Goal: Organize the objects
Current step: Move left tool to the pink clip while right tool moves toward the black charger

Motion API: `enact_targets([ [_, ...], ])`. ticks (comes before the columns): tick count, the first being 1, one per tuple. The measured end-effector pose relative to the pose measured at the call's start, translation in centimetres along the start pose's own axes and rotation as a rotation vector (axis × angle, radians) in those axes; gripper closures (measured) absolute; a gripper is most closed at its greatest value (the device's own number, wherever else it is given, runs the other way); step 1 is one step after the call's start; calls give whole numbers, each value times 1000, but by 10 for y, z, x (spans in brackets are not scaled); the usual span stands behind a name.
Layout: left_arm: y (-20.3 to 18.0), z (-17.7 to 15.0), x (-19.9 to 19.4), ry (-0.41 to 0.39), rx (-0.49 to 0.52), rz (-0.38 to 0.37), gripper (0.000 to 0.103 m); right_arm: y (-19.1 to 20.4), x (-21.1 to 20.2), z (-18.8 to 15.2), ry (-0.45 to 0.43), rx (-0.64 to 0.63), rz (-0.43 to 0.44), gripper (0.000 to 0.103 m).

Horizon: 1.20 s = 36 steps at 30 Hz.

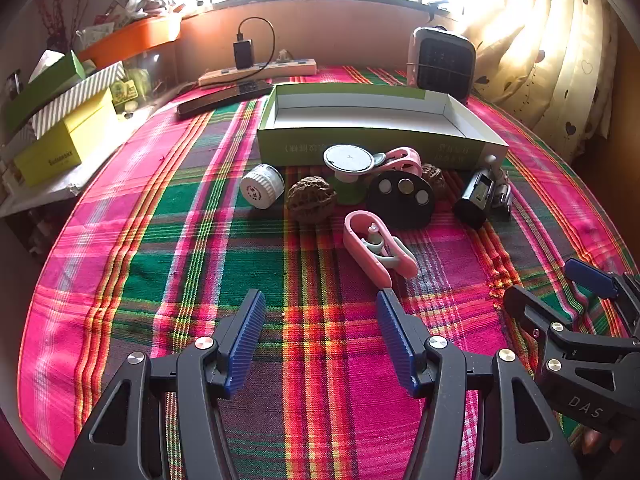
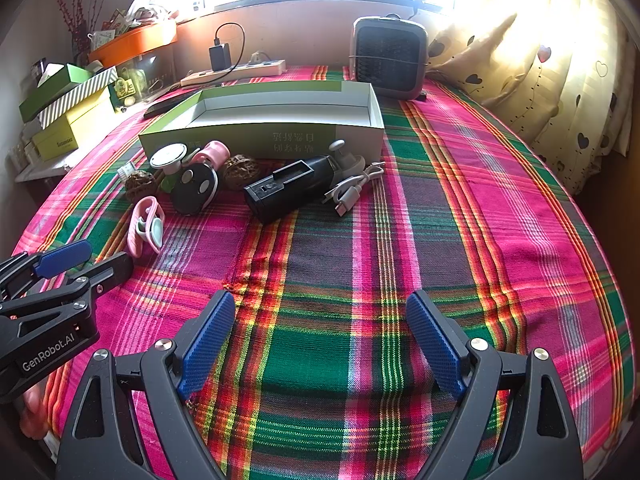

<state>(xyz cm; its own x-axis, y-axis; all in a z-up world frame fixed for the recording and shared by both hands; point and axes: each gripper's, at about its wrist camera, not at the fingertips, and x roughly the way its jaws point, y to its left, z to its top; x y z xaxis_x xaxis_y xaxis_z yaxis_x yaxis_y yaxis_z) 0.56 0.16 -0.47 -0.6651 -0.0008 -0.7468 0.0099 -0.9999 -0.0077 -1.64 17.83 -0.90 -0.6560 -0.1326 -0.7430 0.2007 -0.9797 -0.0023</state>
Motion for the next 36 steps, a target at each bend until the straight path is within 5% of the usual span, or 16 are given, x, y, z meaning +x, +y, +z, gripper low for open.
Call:
enact_targets([
  [13, 0, 3, -1, 16, 6, -14, 46, -1, 0, 0, 0, 0, 0, 15],
  [24, -9, 13, -3, 35, 19, -117, 46, -1, 0, 0, -1, 0, 1, 15],
  [36, -18, 33, 16, 60, 25, -108, 46, 0, 0, -1, -1, 0, 1, 15],
])
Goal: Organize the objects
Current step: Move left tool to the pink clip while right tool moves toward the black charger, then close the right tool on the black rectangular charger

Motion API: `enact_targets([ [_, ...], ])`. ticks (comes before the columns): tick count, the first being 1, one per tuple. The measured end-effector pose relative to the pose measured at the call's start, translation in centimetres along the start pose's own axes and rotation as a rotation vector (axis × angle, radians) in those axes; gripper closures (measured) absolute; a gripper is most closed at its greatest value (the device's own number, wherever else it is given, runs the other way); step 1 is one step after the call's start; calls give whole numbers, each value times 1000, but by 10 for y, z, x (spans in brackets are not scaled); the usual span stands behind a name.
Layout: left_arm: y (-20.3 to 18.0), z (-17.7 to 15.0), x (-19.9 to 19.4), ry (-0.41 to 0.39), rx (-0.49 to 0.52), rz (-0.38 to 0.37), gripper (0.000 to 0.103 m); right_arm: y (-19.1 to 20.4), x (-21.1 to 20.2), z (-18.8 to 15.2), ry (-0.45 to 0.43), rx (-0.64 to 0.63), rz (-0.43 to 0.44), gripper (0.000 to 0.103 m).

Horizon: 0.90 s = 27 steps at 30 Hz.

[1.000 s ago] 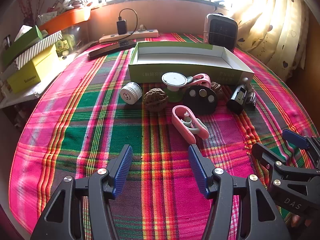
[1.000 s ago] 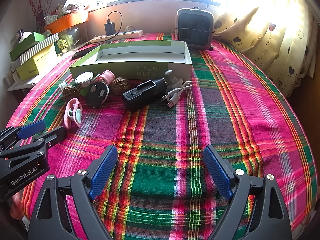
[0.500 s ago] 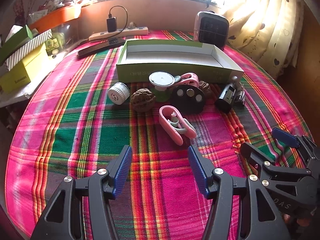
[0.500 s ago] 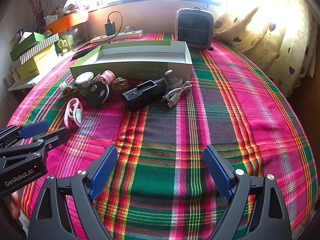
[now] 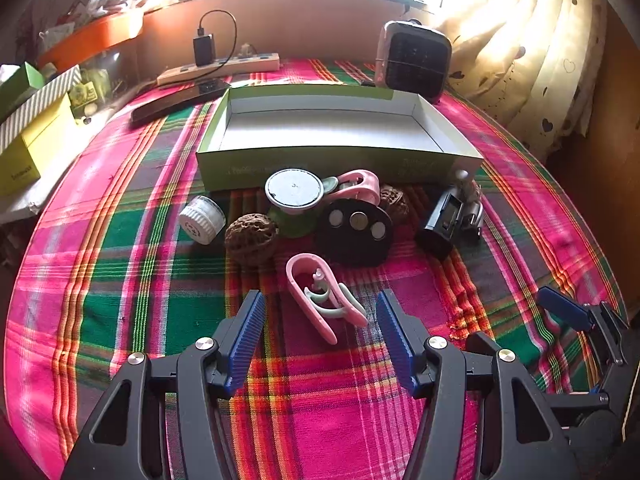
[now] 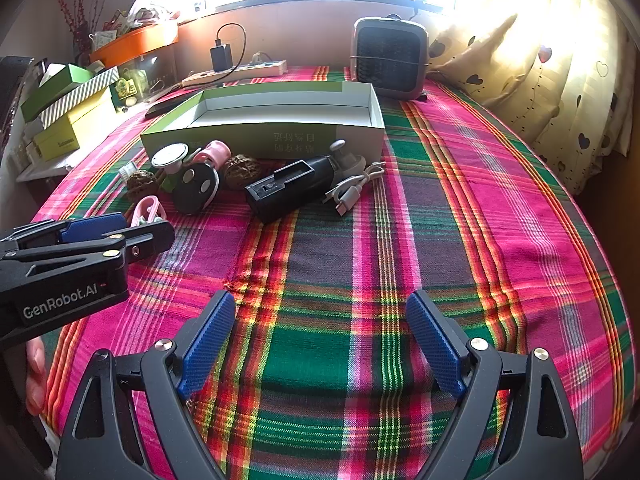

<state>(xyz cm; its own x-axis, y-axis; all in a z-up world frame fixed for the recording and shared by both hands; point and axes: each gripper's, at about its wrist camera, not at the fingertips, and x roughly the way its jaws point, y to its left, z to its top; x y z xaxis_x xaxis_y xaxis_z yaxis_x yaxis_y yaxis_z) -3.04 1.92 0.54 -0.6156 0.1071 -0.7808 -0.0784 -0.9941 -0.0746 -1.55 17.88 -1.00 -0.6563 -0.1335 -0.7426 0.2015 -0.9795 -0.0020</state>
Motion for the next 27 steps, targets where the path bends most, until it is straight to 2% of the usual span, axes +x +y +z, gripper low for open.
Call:
enact_targets([
  [2, 0, 1, 0, -10, 14, 26, 46, 0, 0, 0, 0, 0, 0, 15],
  [8, 3, 2, 1, -8, 20, 16, 47, 6, -6, -7, 7, 0, -1, 15],
  [13, 11, 0, 1, -6, 40, 26, 57, 5, -1, 0, 30, 8, -11, 15],
  [18, 22, 1, 1, -11, 25, 13, 62, 6, 4, 8, 56, 40, -28, 15],
  [27, 35, 2, 2, -31, 41, 28, 64, 14, 6, 33, -2, 94, -20, 23],
])
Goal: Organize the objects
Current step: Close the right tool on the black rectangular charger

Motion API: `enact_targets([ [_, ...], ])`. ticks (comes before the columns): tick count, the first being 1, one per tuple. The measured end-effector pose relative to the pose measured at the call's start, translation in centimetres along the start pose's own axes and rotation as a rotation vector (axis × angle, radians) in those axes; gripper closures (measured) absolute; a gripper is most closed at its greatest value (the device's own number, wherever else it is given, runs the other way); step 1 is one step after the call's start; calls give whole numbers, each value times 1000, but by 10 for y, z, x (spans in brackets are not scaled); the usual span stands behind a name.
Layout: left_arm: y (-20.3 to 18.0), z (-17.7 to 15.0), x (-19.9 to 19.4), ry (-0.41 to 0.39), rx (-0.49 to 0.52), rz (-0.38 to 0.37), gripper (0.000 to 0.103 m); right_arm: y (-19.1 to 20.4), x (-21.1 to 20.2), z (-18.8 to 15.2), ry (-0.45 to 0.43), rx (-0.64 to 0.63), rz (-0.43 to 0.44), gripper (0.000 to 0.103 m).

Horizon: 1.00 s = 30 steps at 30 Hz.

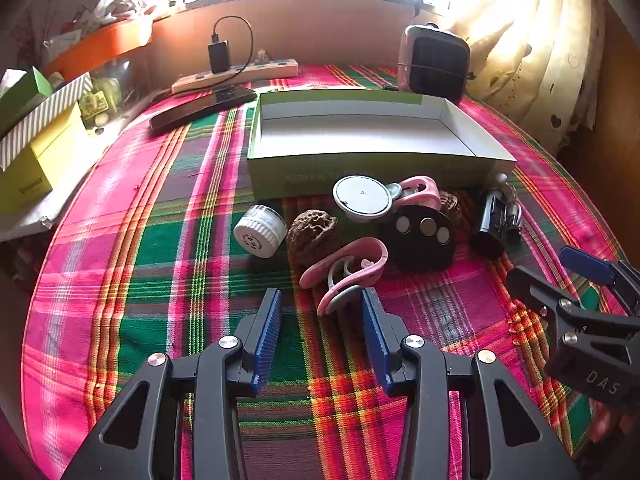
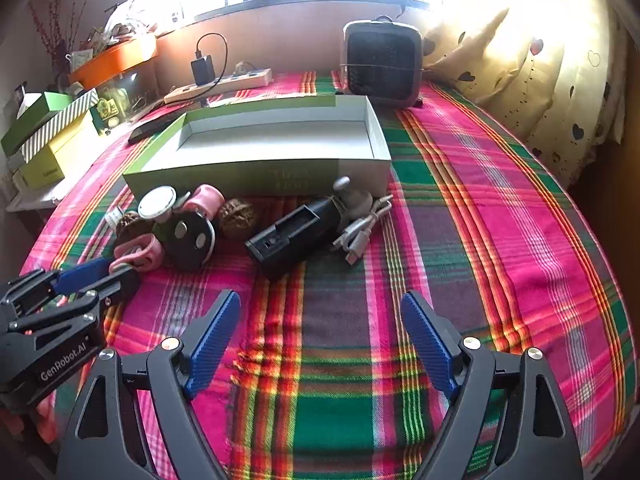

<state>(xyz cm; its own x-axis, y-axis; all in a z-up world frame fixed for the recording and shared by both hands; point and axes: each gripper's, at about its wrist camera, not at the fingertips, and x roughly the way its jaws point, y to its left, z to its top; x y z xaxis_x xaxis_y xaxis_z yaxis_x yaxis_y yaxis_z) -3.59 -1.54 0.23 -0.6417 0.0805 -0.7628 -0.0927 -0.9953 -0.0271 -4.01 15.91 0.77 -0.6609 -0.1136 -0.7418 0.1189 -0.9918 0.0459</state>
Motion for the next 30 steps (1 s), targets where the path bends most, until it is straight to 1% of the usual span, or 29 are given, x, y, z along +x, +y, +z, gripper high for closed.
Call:
enact_targets([
  [3, 1, 0, 0, -5, 9, -7, 64, 2, 4, 9, -12, 20, -7, 24],
  [5, 1, -1, 0, -7, 14, -9, 64, 2, 8, 13, -4, 42, -5, 29],
  [7, 2, -1, 0, -6, 18, -17, 64, 1, 13, 17, 6, 69, -4, 32],
  [10, 3, -1, 0, -6, 17, -28, 64, 4, 17, 21, 11, 76, -12, 34],
  [15, 4, -1, 0, -6, 22, -34, 64, 9, 25, 27, 21, 78, -30, 35],
  [18, 4, -1, 0, -6, 23, -43, 64, 12, 27, 29, 24, 67, -55, 36],
  [21, 4, -1, 0, -6, 25, -46, 64, 13, 27, 29, 26, 49, -92, 43],
  [23, 4, -1, 0, -6, 26, -49, 64, 12, 27, 29, 29, 41, -111, 51],
  [30, 4, -1, -1, -7, 28, -64, 64, 13, 22, 22, 36, 22, -132, 61],
])
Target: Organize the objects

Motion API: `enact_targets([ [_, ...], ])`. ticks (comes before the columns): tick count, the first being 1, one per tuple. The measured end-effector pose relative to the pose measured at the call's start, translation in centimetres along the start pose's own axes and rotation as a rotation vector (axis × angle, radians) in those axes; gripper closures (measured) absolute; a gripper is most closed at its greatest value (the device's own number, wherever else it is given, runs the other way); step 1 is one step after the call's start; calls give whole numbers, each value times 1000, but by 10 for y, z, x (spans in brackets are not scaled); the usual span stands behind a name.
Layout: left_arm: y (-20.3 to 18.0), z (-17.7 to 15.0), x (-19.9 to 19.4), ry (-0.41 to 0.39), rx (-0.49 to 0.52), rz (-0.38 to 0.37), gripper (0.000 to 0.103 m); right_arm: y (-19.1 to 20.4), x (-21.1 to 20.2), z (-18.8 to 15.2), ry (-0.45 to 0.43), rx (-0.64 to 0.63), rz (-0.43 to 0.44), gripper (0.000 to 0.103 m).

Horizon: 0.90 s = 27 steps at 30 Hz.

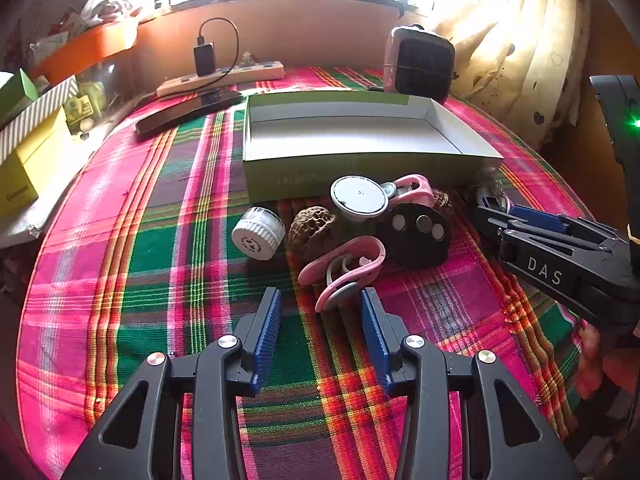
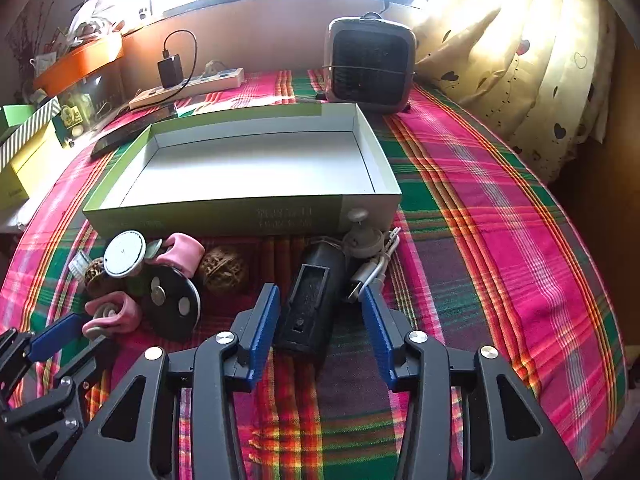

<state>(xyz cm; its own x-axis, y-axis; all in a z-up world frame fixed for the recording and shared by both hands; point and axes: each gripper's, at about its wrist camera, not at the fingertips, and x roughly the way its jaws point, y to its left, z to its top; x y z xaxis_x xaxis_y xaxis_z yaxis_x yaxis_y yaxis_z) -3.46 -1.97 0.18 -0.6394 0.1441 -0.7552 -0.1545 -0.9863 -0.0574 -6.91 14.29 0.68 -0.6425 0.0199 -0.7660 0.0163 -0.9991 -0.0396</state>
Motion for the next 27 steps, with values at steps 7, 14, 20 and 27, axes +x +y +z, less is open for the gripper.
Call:
enact_targets([
  [7, 1, 0, 0, 1, 0, -1, 64, -4, -3, -9, 6, -9, 15, 74],
  [14, 1, -1, -1, 5, 5, 3, 64, -9, -12, -17, 8, -12, 60, 74],
  [20, 1, -3, -3, 9, 11, 6, 68, -13, -19, -28, 15, -50, 96, 74],
  [27, -5, -6, -6, 17, 22, -10, 79, -20, -26, -36, 20, -72, 107, 74],
])
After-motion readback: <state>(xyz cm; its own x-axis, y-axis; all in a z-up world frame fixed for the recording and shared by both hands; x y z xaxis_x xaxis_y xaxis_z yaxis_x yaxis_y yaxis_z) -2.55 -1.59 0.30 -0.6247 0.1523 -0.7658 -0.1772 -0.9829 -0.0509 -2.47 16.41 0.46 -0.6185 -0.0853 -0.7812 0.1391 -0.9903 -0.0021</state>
